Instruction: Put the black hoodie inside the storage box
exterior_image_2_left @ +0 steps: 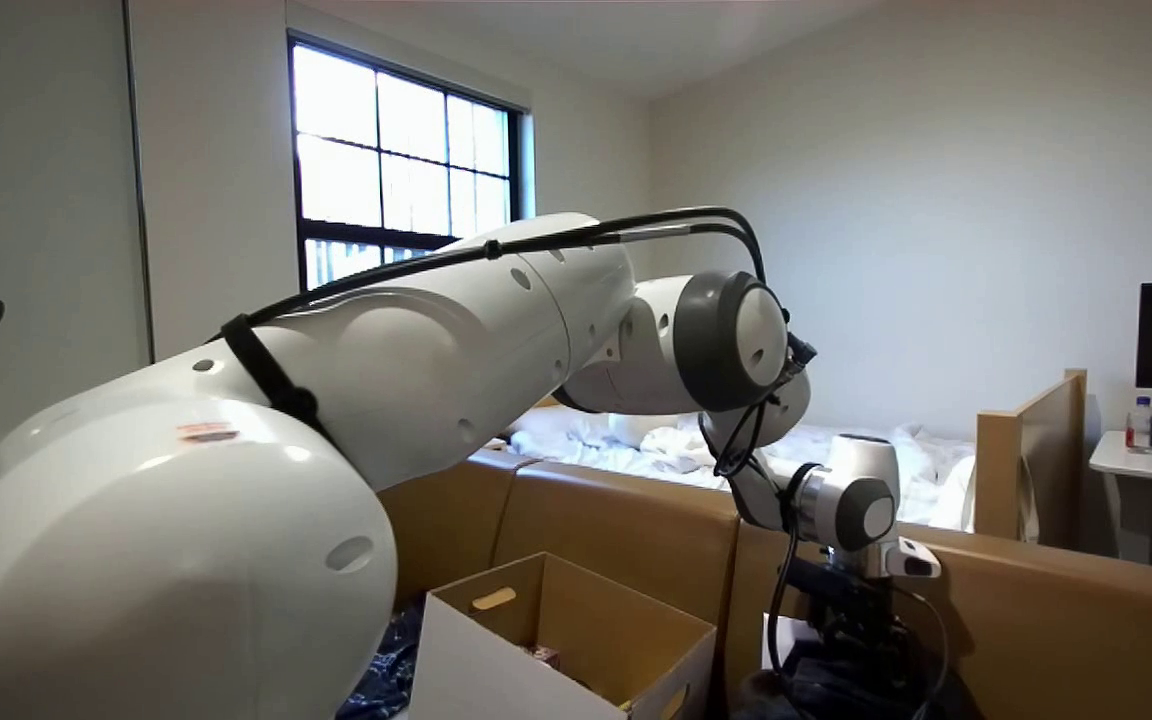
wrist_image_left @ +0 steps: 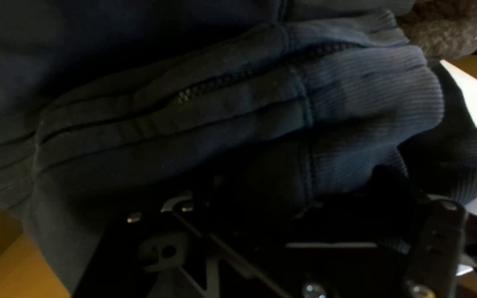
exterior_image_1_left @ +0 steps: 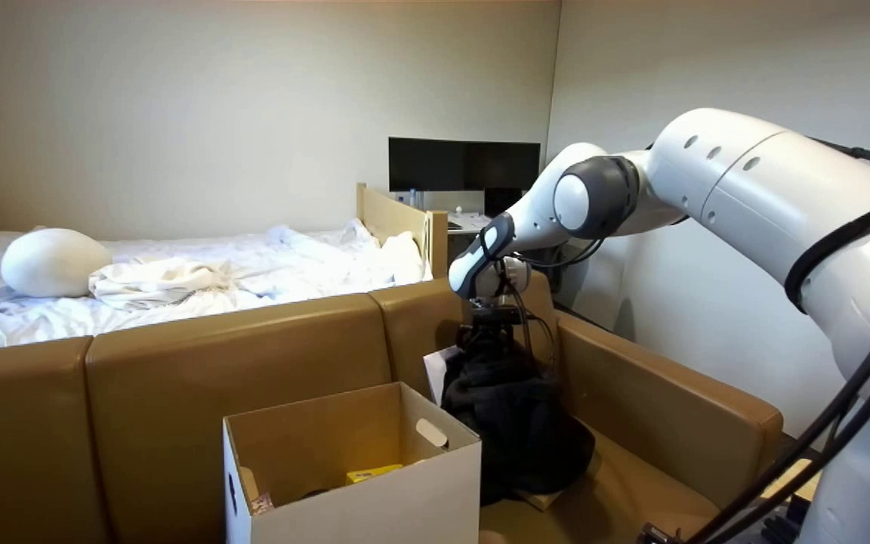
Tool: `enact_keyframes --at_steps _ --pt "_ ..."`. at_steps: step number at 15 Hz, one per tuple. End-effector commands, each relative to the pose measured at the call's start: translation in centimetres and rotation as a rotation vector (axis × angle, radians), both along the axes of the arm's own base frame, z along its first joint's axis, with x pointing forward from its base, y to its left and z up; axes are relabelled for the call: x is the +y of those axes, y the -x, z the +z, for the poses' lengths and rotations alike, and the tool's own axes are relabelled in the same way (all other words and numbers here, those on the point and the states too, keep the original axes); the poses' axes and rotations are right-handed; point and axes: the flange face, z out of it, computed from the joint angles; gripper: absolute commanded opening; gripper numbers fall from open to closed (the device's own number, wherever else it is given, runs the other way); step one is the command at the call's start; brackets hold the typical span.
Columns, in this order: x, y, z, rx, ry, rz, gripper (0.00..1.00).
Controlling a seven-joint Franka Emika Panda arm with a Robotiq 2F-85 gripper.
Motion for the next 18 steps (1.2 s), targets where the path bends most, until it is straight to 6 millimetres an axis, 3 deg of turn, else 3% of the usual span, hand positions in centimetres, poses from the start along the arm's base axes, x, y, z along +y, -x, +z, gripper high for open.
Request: enact_keyframes --at_steps 1,10,12,13,18 --pt "-0.6 -0.2 -1.0 0.031 -0.001 -0.038 0.67" --pt "-1.6 -0.2 -1.2 0.079 -0.003 -0.079 0.09" --pt "-1.7 0.1 -0.9 0.102 -0.008 -0.101 0.05" --pt "-1.5 0.3 -0.4 0.115 -0.016 -0.111 0.09" --pt "-0.8 1.9 0.4 0.231 -0.024 -0.122 0.08"
